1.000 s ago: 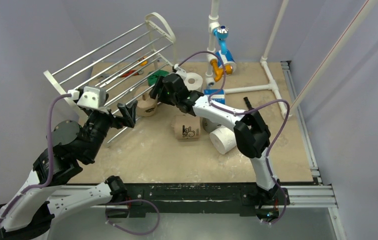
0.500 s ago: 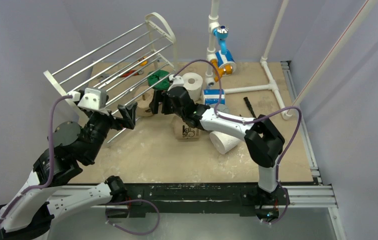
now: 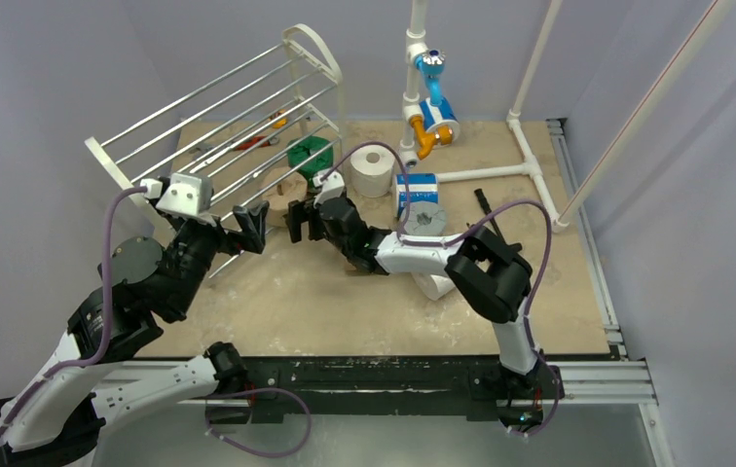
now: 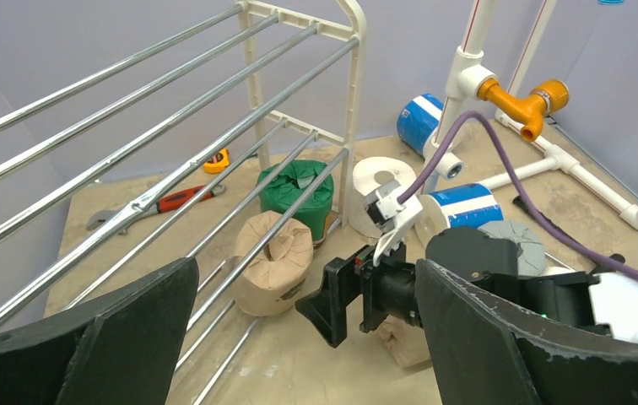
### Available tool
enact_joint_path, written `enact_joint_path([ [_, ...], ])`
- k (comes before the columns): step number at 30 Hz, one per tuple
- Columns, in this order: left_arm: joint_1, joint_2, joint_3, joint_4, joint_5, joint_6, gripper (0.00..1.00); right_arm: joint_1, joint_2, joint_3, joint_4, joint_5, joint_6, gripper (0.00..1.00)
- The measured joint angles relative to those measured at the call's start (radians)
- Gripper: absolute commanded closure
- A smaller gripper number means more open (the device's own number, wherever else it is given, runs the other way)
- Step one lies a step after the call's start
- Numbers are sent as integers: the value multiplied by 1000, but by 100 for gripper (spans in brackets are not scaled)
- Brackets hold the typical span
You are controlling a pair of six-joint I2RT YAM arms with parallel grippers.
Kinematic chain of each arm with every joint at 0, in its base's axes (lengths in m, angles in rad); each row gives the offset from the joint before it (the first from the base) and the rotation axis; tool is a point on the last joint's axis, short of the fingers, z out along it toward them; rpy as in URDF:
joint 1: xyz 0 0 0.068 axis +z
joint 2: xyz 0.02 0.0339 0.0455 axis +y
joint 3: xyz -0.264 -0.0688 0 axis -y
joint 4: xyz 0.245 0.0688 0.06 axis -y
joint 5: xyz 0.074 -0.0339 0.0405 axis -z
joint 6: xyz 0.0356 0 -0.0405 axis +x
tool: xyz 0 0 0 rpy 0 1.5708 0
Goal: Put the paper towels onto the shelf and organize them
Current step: Place the paper towel on the shelf.
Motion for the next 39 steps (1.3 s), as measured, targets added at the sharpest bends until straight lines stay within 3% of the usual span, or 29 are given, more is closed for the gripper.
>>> enact_joint_path([
  [7, 0, -1, -3, 0, 0, 0, 0, 13, 105, 9, 62, 66, -20, 11],
  [25, 0, -10, -14, -1, -7, 0, 0, 50, 159, 100, 134, 142, 3, 5],
  [39, 0, -13, -14, -5, -8, 0, 0, 52, 230, 171, 98, 221, 26, 10],
])
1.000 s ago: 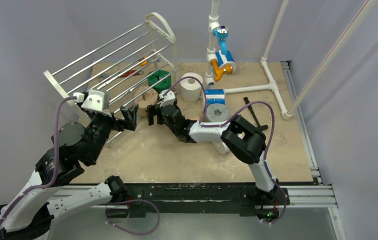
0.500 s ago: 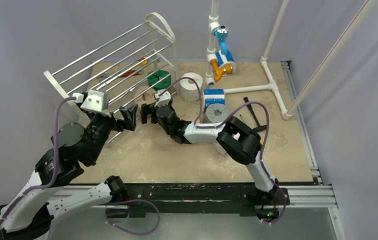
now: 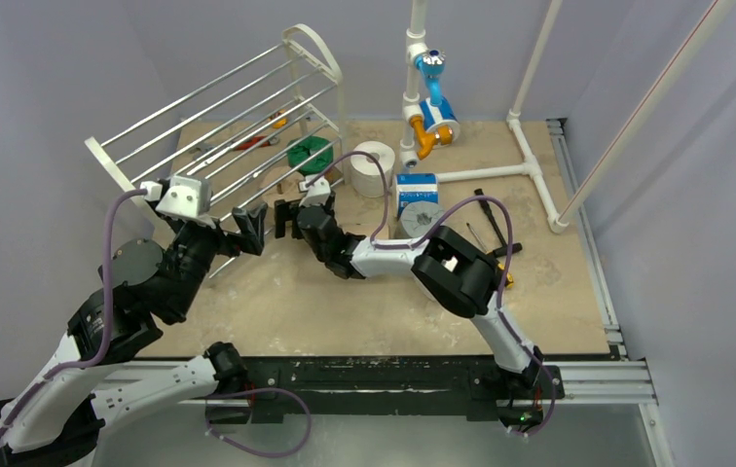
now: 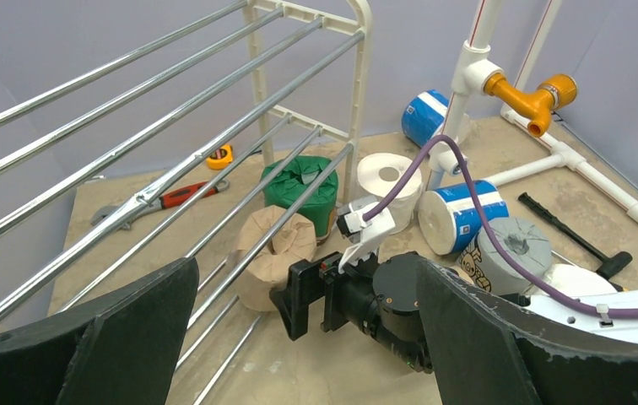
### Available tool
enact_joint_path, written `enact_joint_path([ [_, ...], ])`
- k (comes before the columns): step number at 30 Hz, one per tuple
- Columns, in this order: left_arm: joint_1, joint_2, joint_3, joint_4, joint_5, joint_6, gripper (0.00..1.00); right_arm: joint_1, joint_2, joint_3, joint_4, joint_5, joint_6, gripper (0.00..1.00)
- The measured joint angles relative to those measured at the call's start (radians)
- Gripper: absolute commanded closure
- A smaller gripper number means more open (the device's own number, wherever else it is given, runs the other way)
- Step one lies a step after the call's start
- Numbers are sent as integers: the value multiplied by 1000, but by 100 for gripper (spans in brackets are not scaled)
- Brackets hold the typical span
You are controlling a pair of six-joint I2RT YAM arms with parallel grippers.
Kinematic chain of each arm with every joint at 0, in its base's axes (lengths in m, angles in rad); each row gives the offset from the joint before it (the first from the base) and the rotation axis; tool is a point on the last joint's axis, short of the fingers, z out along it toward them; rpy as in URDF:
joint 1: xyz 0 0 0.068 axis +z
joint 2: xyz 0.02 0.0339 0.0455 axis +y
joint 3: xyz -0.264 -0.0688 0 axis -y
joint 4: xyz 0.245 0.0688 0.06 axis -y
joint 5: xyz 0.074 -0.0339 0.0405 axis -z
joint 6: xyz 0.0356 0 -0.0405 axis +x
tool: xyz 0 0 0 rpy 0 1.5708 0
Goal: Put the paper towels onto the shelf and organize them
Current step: Place the paper towel on the shelf.
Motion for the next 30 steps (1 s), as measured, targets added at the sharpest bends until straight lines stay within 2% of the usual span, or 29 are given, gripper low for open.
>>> enact_joint_path([
  [15, 0, -24, -2, -11, -18, 0, 0, 3, 49, 98, -26, 51, 3, 12],
  [30, 0, -24, -12, -19, -18, 1, 0, 8, 50, 102, -28, 126, -15, 10],
])
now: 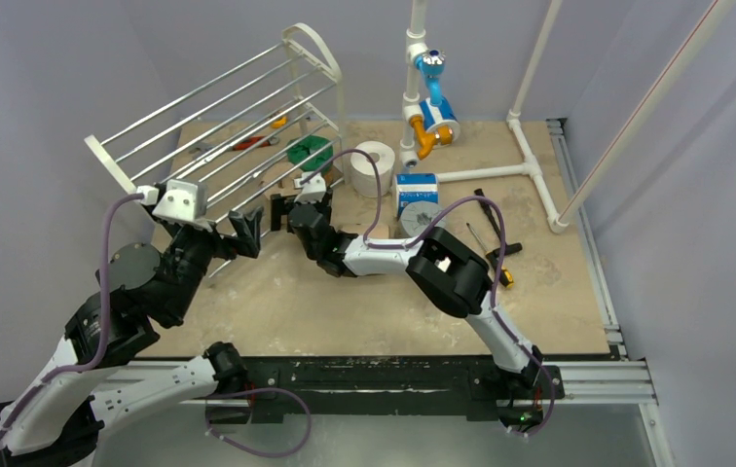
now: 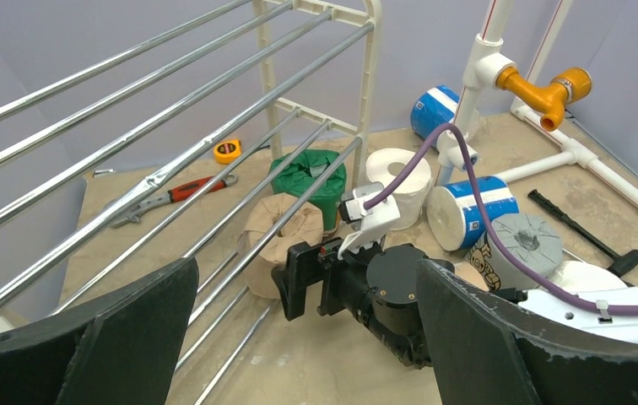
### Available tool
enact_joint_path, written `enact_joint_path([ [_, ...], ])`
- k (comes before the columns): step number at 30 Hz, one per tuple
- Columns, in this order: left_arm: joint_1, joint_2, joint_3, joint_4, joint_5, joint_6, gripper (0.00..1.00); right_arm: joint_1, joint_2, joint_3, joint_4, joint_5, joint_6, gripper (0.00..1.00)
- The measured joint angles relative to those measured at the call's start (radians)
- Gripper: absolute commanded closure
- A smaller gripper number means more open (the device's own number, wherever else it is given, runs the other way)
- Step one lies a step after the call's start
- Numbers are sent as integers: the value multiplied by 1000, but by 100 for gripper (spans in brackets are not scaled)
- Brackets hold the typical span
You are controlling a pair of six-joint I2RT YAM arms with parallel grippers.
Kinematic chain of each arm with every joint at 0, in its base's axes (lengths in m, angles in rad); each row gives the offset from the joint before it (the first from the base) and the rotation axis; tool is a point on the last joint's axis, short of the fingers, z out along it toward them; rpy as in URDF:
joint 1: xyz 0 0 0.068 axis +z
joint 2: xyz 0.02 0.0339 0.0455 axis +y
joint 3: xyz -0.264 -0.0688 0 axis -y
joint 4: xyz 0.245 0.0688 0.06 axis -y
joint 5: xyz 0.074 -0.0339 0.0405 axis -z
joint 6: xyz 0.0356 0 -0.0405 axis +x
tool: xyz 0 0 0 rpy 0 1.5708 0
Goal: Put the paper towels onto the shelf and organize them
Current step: Place the paper towel on the shelf.
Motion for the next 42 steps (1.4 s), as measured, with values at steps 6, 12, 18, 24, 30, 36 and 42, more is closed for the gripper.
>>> enact_joint_path([
  [6, 0, 0, -2, -1, 0, 0, 0, 1, 0, -21, 35, 3, -21, 8],
  [12, 0, 0, -3, -3, 0, -1, 0, 4, -15, -76, 53, -1, -24, 4],
  [18, 0, 0, -4, -5, 0, -2, 0, 5, -47, -138, 75, -6, -27, 1],
  [24, 0, 0, -4, -5, 0, -2, 0, 6, -62, -181, 107, -34, -31, 1],
  [30, 0, 0, -4, -6, 0, -2, 0, 11, -62, -186, 121, -73, -41, 1],
  [36, 0, 2, -4, -6, 0, -2, 0, 12, -44, -156, 122, -87, -61, 1],
  [42, 0, 5, -5, -5, 0, -1, 0, 12, -2, -105, 111, -87, -69, 1],
])
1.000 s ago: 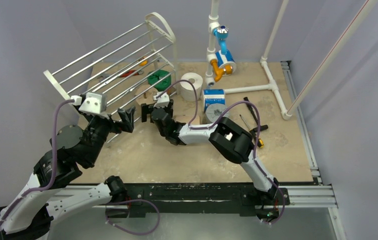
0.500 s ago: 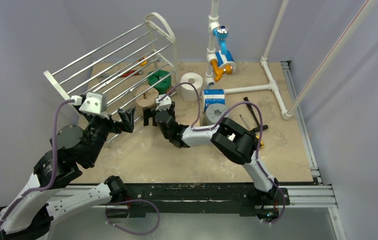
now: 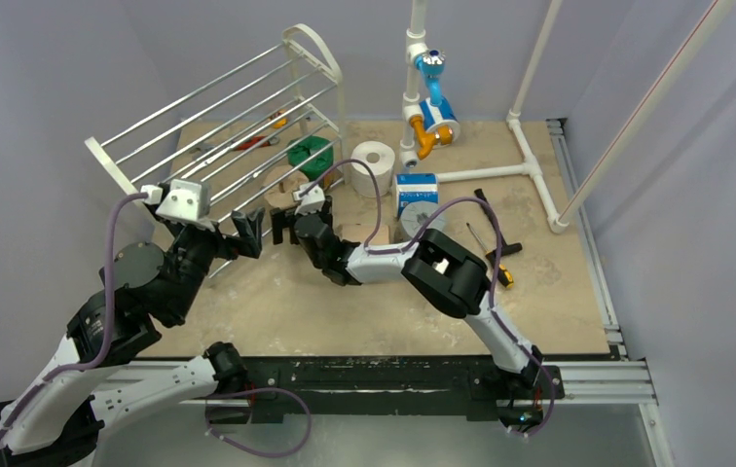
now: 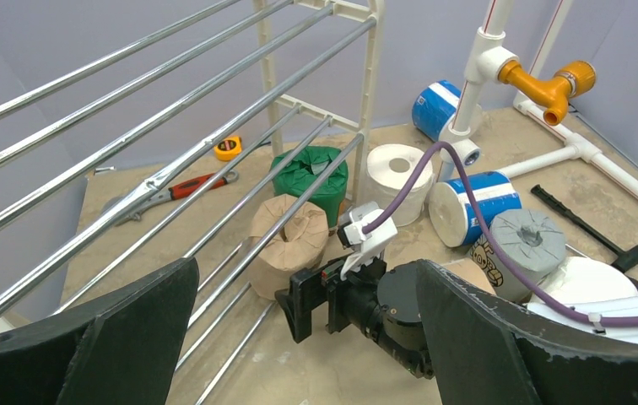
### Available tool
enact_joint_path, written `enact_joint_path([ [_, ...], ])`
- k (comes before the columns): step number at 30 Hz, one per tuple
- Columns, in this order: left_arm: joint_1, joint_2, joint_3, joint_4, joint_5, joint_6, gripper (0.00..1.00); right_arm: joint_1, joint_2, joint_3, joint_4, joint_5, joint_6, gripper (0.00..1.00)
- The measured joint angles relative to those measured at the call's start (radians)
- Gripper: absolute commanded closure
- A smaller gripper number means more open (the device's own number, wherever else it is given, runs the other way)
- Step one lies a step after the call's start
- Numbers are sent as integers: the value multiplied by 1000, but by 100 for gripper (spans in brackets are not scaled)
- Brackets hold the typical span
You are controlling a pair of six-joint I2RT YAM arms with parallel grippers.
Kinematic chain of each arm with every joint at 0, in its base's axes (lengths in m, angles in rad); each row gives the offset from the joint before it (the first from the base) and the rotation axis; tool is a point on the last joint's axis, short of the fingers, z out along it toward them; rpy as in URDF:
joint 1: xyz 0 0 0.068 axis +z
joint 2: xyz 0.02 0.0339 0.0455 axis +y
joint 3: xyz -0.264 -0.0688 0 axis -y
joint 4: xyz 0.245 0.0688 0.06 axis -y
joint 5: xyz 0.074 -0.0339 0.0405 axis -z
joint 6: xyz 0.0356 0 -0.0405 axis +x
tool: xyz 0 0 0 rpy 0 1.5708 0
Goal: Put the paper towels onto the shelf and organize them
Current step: Place the paper towel on the shelf.
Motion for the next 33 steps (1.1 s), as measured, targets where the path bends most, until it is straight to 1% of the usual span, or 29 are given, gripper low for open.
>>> enact_joint_path([
  [10, 0, 2, -2, 0, 0, 0, 0, -2, 49, 25, -15, 19, -2, 6],
  [22, 0, 5, -2, 0, 0, 1, 0, -20, 50, 48, 7, 37, -29, 7],
  [33, 0, 19, -16, 0, -8, 8, 0, -23, 84, 90, 16, 29, -35, 9],
])
